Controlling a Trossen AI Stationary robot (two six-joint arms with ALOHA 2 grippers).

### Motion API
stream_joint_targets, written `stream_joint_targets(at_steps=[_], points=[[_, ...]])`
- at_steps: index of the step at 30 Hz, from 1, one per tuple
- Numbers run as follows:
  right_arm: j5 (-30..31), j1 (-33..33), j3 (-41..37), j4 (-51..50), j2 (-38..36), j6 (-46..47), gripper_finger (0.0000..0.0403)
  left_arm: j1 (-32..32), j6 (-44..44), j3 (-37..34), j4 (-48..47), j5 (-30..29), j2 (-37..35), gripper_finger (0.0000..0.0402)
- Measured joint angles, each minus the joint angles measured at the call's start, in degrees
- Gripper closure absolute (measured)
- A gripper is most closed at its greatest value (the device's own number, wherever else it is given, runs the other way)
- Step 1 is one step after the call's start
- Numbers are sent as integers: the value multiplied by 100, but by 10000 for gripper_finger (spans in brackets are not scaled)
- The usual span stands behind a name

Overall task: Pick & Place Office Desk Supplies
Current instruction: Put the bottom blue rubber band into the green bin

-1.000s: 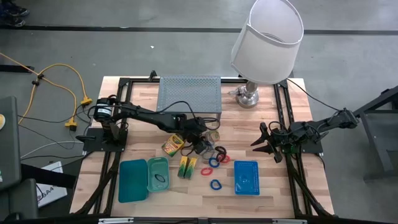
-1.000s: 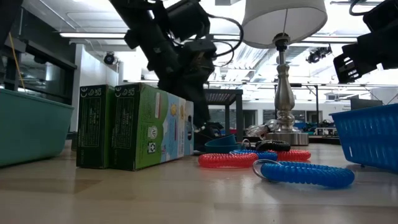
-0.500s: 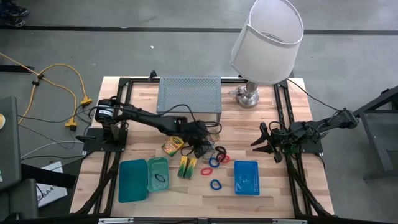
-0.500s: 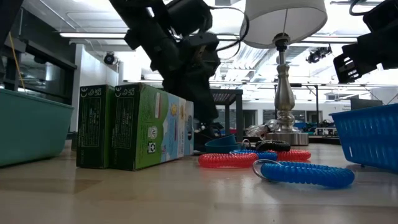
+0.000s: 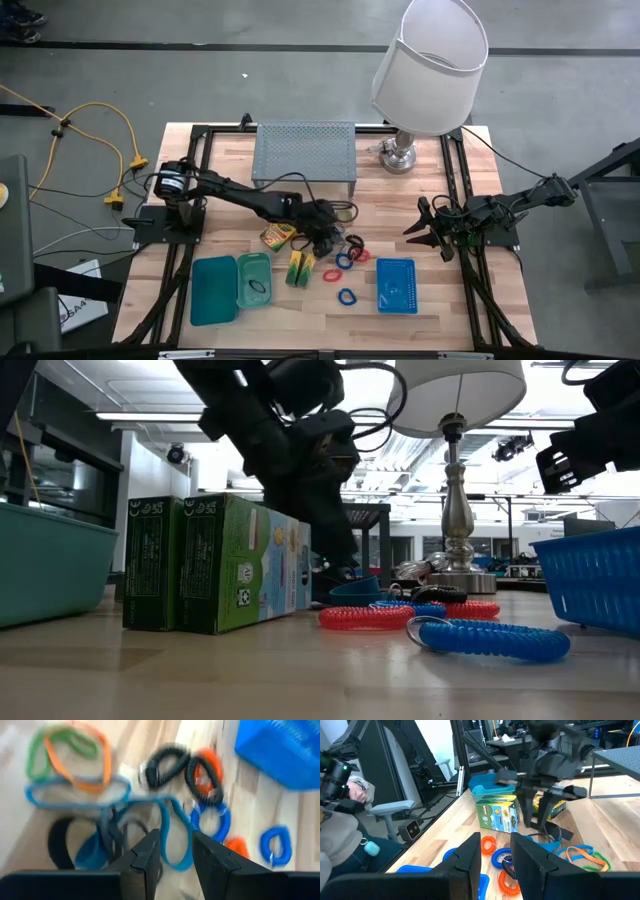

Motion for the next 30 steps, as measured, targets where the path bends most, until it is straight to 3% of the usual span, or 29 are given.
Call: stream_joint_targets(at_steps=[15, 25, 30], points=[[0, 0, -1, -1, 1, 0, 309, 27, -203, 172, -214, 110, 167, 295], [0, 0, -1, -2, 1, 0, 309, -101, 163, 1351, -1963, -547, 378, 295], [0, 0, 1, -2, 2, 0, 309, -254, 199, 1927, -2223, -526, 824, 295]])
